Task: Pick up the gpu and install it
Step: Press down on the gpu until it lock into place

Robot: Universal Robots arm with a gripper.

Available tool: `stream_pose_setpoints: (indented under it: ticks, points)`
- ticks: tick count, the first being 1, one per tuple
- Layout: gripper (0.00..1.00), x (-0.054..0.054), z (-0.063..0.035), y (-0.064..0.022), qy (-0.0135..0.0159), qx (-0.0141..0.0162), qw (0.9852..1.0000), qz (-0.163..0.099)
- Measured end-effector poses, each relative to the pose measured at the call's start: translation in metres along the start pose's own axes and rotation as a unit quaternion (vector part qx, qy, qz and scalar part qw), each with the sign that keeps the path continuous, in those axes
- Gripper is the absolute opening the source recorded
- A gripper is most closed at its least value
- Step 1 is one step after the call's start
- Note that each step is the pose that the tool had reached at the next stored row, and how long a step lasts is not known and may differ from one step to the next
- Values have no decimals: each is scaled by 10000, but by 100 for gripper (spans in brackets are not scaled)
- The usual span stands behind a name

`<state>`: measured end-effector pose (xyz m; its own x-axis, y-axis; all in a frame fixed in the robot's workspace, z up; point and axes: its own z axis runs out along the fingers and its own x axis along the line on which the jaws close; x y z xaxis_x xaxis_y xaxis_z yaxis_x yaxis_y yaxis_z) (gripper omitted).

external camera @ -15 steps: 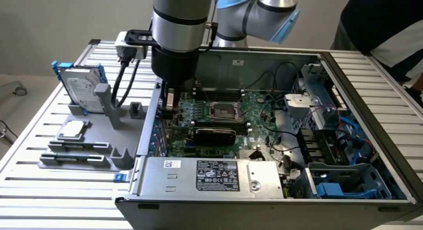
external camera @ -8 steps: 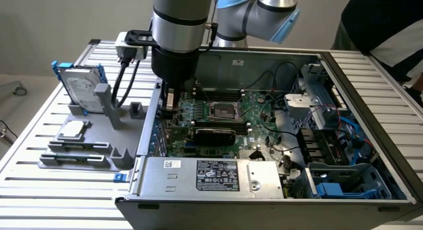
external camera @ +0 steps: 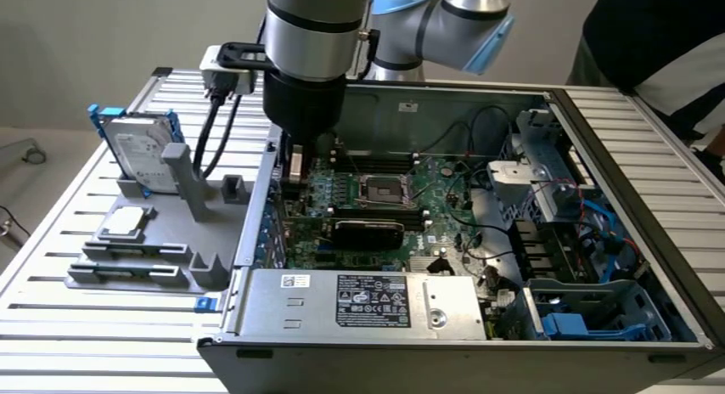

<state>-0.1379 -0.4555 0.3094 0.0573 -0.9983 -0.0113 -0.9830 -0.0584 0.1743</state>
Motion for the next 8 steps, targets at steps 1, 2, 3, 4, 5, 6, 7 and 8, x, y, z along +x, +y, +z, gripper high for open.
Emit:
stream_pose_setpoints:
  ticks: [1, 2, 3, 4, 5, 6, 7, 8]
  points:
    - [11, 2, -22, -20, 0, -2, 10000, -2]
    - [11, 5, -44, -46, -2, -3, 10000, -4]
    - [11, 10, -65, -76, -4, -4, 10000, -7]
    - [11, 15, -87, -108, -7, -4, 10000, -10]
    - [11, 21, -111, -139, -10, -4, 10000, -12]
    - [11, 29, -131, -174, -14, -3, 10000, -14]
    - [11, 37, -153, -211, -18, -4, 10000, -16]
    - [11, 45, -173, -245, -23, -3, 10000, -18]
